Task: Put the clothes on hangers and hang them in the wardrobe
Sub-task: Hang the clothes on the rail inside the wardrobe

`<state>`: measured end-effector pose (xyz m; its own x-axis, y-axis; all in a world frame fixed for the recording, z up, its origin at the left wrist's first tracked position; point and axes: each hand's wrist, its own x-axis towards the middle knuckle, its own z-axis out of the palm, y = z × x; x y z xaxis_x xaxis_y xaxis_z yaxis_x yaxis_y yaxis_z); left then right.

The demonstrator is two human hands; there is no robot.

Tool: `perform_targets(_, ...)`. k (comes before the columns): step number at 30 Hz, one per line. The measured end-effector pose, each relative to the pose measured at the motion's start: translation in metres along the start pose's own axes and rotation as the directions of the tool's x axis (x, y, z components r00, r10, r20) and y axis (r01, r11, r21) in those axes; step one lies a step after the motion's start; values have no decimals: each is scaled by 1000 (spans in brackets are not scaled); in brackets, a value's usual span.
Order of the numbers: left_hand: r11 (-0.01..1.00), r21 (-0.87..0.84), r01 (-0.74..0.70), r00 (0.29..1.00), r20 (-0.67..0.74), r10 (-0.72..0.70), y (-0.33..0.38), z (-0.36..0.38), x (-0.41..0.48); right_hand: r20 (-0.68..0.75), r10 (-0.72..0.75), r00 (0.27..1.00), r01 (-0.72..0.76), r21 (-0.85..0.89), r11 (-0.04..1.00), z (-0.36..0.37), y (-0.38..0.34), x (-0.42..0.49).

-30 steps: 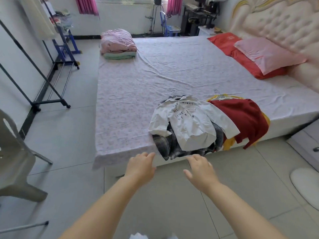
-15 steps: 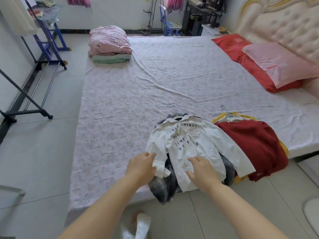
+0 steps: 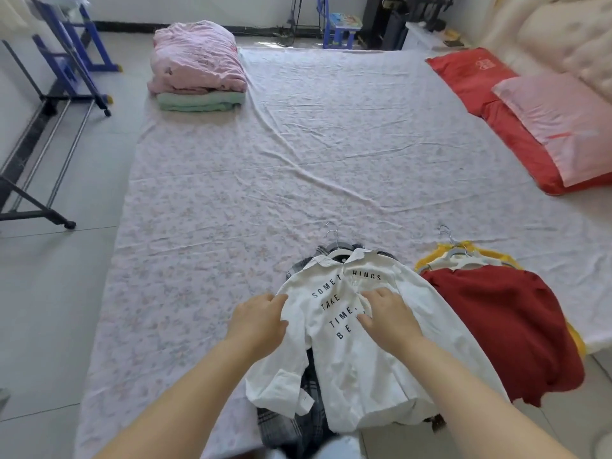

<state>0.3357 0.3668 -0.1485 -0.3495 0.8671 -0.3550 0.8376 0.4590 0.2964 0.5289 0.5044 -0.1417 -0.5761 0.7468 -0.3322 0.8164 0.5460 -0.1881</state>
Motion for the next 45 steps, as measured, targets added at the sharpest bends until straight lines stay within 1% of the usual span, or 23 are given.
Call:
perform_targets(4, 996, -29, 90, 995, 43, -88, 10, 6, 52, 84, -44, 996, 42, 25, 999, -2, 24, 73)
perform_targets(7, 986, -47, 159, 984, 84, -154, 18, 18, 92, 139, -90, 986, 91, -2, 996, 4, 44, 132)
perform_targets(11, 970, -75, 233, 967, 124, -223, 27, 46, 146, 222, -117, 968, 121, -5, 993, 28, 71, 216)
perform_targets(14, 957, -87, 275, 951, 169, -258, 25, 73, 181, 261, -130, 957, 145, -38, 989, 57, 87, 272)
perform_targets(19, 949, -73, 305, 940, 180, -289, 11, 115, 225, 266, -202, 943, 259, -198, 946, 110, 107, 346)
perform_targets(25, 947, -87, 308, 943, 156, -292, 3, 144, 254, 222, -189, 957, 251, -300, 920, 164, 116, 387)
perform_targets(30, 950, -106, 292, 951, 138, -277, 3, 153, 253, 118, -225, 967, 252, -344, 905, 175, 119, 390)
perform_targets(32, 953, -103, 285, 954, 129, -271, 3, 150, 249, 16, -267, 964, 259, -302, 917, 164, 118, 380)
perform_targets(35, 955, -108, 278, 958, 107, -267, 7, 136, 244, -211, -347, 914, 312, -180, 933, 143, 120, 360)
perform_targets(37, 958, -128, 258, 966, 55, -253, 13, 123, 242, -307, -399, 864, 377, -129, 917, 124, 121, 342)
perform_targets(42, 966, -200, 164, 982, -61, -179, 32, 93, 227, -436, -378, 817, 406, -30, 913, 69, 116, 285)
perform_targets(45, 963, -253, 96, 982, -136, -133, 45, 75, 207, -530, -367, 764, 425, -13, 905, 30, 105, 240)
